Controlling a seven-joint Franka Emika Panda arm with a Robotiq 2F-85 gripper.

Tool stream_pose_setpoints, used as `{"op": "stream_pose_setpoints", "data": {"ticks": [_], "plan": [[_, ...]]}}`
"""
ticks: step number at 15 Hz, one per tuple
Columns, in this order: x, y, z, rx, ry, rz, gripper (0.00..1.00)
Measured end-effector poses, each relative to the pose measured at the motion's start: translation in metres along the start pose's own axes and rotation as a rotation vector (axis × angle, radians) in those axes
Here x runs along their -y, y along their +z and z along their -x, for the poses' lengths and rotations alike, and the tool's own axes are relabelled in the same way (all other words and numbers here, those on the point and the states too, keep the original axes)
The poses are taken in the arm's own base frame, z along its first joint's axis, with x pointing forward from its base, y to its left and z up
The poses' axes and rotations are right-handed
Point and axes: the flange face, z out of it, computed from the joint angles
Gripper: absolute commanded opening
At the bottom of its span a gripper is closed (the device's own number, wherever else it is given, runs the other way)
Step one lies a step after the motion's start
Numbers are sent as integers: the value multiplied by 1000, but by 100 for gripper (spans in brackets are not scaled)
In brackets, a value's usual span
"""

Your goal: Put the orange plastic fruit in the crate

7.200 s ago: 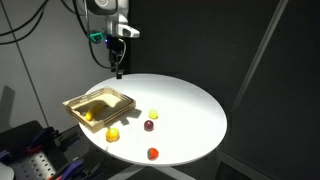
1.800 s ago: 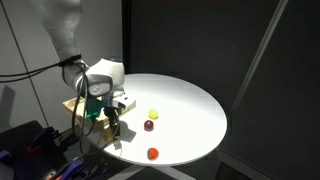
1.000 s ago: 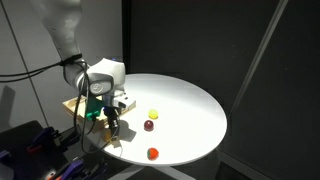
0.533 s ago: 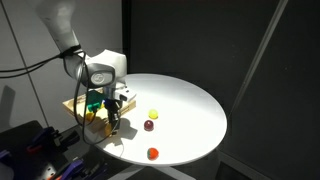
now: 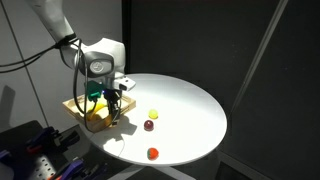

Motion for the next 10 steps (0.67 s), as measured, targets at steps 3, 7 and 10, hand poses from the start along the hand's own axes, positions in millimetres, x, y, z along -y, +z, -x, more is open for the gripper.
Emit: {"op": "stream_pose_setpoints", "data": {"ticks": [3,7,10], "plan": [[16,-12,5,-2,-54,-1,40],[36,-23,13,-7,-154,0,40],[51,-26,20,-4,-244,4,40]]}}
